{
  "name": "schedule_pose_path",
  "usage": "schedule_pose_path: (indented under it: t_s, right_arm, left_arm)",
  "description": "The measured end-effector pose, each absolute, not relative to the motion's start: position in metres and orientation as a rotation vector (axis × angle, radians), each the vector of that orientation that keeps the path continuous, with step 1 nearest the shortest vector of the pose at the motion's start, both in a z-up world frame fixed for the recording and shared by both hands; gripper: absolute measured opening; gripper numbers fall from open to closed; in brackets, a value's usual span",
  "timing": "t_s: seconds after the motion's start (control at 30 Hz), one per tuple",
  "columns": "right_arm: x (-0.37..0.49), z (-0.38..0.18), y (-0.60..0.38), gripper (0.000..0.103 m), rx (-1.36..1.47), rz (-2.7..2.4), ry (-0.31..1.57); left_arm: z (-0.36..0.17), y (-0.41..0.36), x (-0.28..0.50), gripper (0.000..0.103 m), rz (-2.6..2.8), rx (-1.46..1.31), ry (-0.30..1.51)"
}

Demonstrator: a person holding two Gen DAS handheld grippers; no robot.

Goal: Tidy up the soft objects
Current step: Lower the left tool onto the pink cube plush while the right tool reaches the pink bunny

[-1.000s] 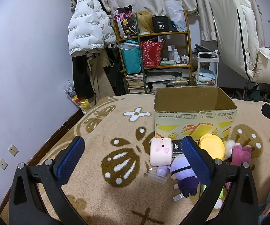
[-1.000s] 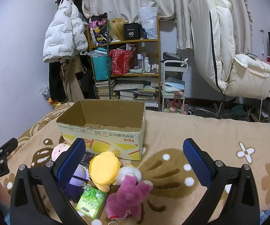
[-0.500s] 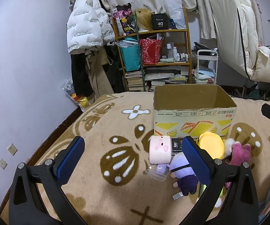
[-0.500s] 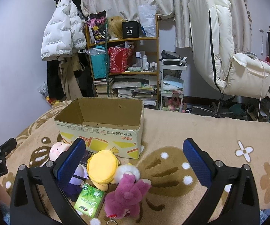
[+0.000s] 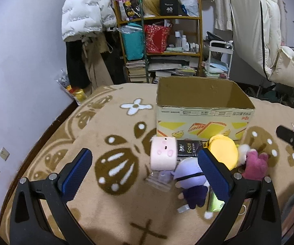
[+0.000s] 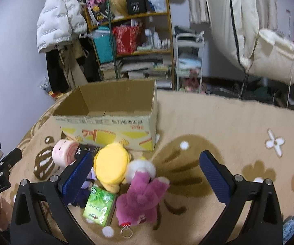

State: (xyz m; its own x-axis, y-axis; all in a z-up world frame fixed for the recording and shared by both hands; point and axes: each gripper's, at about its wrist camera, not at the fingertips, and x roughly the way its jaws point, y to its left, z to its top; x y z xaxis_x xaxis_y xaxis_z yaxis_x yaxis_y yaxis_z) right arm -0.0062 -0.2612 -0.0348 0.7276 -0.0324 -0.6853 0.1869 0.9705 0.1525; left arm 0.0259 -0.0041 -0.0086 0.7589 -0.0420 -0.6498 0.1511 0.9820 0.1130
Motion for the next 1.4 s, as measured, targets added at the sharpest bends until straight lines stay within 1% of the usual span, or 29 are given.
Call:
schedule_pose_path:
  t_s: [0.27, 0.7, 1.03, 1.07, 1.2, 1.23, 1.27, 1.3, 1.33, 1.4]
  right_arm:
    - [0.006, -0.051, -0.266, 0.103, 0.281, -0.09, 0.842]
    - [0.038, -0.1, -0.266, 0.103, 0.319, -0.084, 1.068]
    - [0.057, -0.131, -0.269, 0.103, 0.351, -0.048, 1.18]
    - [0.058, -0.131, -0.268, 0.1, 0.349, -0.043, 1.188]
    - [0.06, -0.137, -0.265, 0.096, 0.348, -0.022, 1.228]
    - [0.06, -0.139, -0.264, 0.093, 0.348, -0.021, 1.233]
    - [0.061, -0.14, -0.263, 0.092, 0.348, -0.023, 1.238]
    - [0.061, -0.14, -0.263, 0.092, 0.347, -0.025, 1.244]
    - [0.061, -0.142, -0.261, 0.092, 0.347, -0.025, 1.246]
    - [0.062, -0.143, -0.26, 0.088, 0.349, -0.02, 1.252]
  left_arm:
    - [-0.023, -0.018, 0.056, 0.102, -0.086, 0.179, 0.778]
    - [-0.076, -0.03, 0.103, 0.102, -0.079, 0.183, 0.962]
    - [-0.111, -0.037, 0.126, 0.102, -0.069, 0.206, 1.049]
    - [-0.113, -0.037, 0.128, 0.102, -0.071, 0.203, 1.05]
    - [-0.119, -0.038, 0.131, 0.102, -0.092, 0.193, 1.066]
    - [-0.12, -0.039, 0.131, 0.1, -0.098, 0.19, 1.068]
    - [-0.121, -0.039, 0.132, 0.092, -0.102, 0.188, 1.072]
    - [-0.123, -0.04, 0.132, 0.088, -0.106, 0.188, 1.083]
    - [-0.125, -0.04, 0.133, 0.079, -0.107, 0.187, 1.099]
    - [-0.128, -0.04, 0.135, 0.075, -0.115, 0.164, 1.125]
